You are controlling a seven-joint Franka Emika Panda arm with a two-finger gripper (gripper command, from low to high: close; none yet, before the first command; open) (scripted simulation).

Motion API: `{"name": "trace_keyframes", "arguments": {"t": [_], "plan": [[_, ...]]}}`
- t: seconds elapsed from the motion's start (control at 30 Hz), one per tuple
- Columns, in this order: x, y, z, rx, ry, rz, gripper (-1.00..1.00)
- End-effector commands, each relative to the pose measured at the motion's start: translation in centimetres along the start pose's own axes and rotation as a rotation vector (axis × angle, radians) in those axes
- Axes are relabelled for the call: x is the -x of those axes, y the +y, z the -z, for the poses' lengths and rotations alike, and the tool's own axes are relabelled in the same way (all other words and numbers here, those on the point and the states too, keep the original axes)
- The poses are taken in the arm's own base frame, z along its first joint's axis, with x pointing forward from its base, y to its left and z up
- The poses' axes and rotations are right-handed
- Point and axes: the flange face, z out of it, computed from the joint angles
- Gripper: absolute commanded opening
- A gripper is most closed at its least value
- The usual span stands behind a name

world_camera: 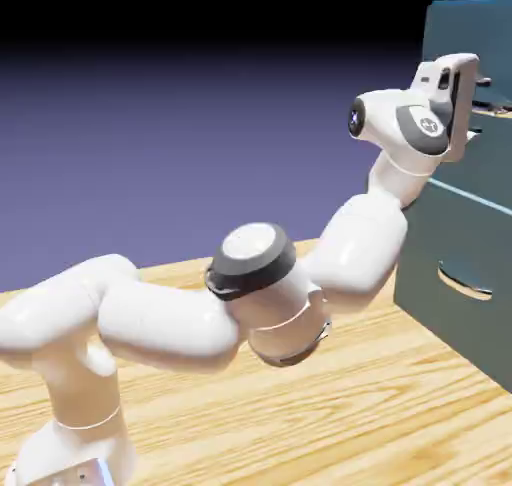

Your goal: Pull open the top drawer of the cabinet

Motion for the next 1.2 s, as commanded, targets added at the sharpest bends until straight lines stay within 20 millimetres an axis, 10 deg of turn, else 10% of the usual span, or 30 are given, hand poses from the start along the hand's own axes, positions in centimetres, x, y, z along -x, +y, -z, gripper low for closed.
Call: {"name": "trace_keyframes", "arguments": {"t": [0.0,0.47,1.03,1.07,1.17], "plan": [[0.0,0.0,0.0,0.000,0.000,0.000,-1.00],[0.0,0.0,10.6,0.000,0.000,0.000,-1.00],[0.0,0.0,29.9,0.000,0.000,0.000,-1.00],[0.0,0.0,29.9,0.000,0.000,0.000,1.00],[0.0,0.1,32.8,-0.001,0.001,-0.002,1.00]]}}
